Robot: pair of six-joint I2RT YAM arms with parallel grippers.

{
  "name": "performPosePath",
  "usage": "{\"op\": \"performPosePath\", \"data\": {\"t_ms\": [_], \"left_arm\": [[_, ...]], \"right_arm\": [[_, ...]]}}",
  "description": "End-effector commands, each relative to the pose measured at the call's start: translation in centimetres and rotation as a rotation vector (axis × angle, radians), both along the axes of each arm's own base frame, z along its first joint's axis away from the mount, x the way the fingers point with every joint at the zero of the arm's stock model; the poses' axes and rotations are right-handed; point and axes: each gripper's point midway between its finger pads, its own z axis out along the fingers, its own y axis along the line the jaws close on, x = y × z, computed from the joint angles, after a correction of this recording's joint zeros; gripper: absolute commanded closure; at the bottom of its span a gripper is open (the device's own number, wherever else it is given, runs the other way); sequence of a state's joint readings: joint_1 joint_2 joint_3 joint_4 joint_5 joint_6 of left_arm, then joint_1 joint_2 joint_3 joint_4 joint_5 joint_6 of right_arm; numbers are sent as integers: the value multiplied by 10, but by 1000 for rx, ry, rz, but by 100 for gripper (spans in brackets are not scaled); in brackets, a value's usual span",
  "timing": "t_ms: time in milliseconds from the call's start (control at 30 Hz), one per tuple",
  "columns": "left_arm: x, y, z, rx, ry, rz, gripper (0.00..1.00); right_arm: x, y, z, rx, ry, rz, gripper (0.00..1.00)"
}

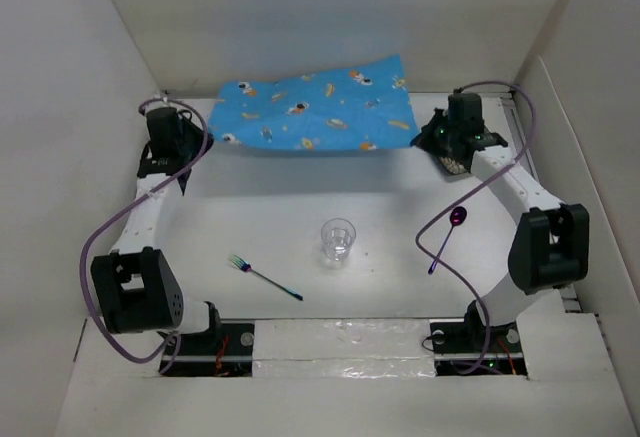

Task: Set the dinner table for one person

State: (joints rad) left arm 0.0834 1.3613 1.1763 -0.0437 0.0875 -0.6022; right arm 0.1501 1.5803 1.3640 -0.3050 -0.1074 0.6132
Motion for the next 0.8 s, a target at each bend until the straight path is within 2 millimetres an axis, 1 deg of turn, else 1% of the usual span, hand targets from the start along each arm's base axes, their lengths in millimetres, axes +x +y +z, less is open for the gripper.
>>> {"op": "performPosePath", "data": {"t_ms": [0, 33, 67, 100, 133, 167, 200, 233, 300, 333, 367, 400, 467, 500, 567, 633, 667, 700, 767], "left_arm": [[-11, -16, -48, -71, 61, -82, 100], [-18, -19, -80, -86, 132, -94, 100], [-22, -21, -92, -96, 167, -103, 100], [-24, -23, -101, -101, 187, -113, 100], [-31, -25, -121, -108, 230, -119, 100], [-38, -28, -135, -119, 255, -130, 100], [-38, -28, -134, -119, 253, -131, 100], [-47, -29, -148, -122, 288, -128, 100], [-57, -34, -160, -127, 322, -141, 100], [-66, -34, -167, -129, 341, -137, 100], [-71, -34, -171, -123, 353, -136, 100], [-81, -33, -180, -121, 381, -133, 100], [-87, -33, -181, -110, 388, -139, 100], [-99, -35, -188, -117, 421, -144, 100], [-107, -37, -190, -121, 429, -147, 100], [-116, -38, -192, -123, 435, -146, 100], [-119, -37, -193, -119, 439, -144, 100], [-124, -37, -194, -114, 450, -148, 100], [-131, -35, -196, -98, 462, -143, 100]], "right_arm": [[-4, -2, -36, 10, 39, -6, 100], [-8, 0, -49, -1, 68, -2, 100], [-10, -1, -61, -14, 98, -3, 100], [-16, -4, -86, -30, 155, -9, 100], [-20, -4, -97, -36, 182, -8, 100], [-28, -6, -113, -42, 217, -13, 100], [-33, -7, -121, -45, 236, -13, 100], [-38, -8, -127, -47, 251, -11, 100], [-48, -8, -138, -42, 277, -12, 100], [-58, -9, -146, -41, 301, -10, 100], [-64, -9, -150, -39, 315, -10, 100], [-69, -9, -153, -38, 333, -8, 100], [-83, -11, -159, -44, 359, -5, 100], [-88, -12, -159, -47, 365, -3, 100], [-98, -14, -161, -51, 375, -4, 100], [-104, -13, -161, -47, 380, 2, 100], [-108, -19, -164, -48, 398, -9, 100], [-111, -19, -166, -48, 406, -10, 100], [-113, -25, -167, -39, 414, -20, 100]]}}
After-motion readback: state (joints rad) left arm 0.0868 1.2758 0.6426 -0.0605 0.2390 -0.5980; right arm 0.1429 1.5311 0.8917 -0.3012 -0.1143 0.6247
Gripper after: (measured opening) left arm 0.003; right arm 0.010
